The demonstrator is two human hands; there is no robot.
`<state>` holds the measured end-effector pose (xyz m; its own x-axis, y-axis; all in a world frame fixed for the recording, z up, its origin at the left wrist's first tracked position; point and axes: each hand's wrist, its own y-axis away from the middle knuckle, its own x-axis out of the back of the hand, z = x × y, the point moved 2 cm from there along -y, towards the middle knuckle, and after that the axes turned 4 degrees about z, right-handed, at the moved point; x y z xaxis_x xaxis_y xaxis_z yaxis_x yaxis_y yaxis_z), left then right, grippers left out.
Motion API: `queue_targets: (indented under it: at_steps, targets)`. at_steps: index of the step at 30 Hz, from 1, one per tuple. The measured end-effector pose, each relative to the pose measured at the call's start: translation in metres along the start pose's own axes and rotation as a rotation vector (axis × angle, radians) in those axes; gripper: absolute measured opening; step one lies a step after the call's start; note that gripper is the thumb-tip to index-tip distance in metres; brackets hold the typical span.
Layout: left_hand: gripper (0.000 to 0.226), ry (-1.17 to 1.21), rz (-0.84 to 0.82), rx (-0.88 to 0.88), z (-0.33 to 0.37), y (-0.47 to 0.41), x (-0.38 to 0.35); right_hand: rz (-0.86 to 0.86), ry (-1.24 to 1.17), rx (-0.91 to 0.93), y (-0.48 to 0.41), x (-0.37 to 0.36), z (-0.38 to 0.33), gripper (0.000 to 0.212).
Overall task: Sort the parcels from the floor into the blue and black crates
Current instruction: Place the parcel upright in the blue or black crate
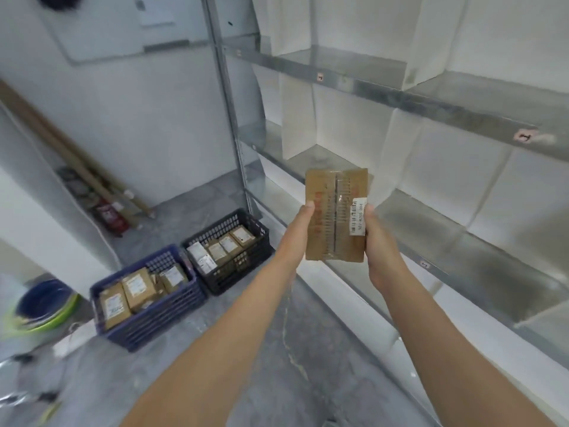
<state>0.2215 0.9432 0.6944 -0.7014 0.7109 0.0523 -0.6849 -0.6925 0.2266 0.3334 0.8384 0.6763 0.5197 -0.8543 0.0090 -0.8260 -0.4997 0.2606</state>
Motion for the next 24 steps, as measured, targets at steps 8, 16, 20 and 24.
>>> queue_targets:
  at_steps: [8, 16, 20, 24]
  targets:
    - [0.03, 0.112, 0.212, 0.098, -0.014, -0.025, 0.043, -0.216, 0.108, -0.062, -0.053, -0.065, 0.006, 0.05]
    - [0.058, 0.107, 0.314, 0.172, -0.056, -0.096, 0.107, -0.323, 0.183, -0.158, -0.12, -0.148, 0.029, 0.052]
    - [0.072, 0.151, 0.351, 0.247, -0.077, -0.146, 0.149, -0.35, 0.232, -0.182, -0.161, -0.203, 0.043, 0.051]
    - [0.047, 0.23, 0.401, 0.328, -0.106, -0.209, 0.205, -0.363, 0.304, -0.245, -0.206, -0.27, 0.059, 0.048]
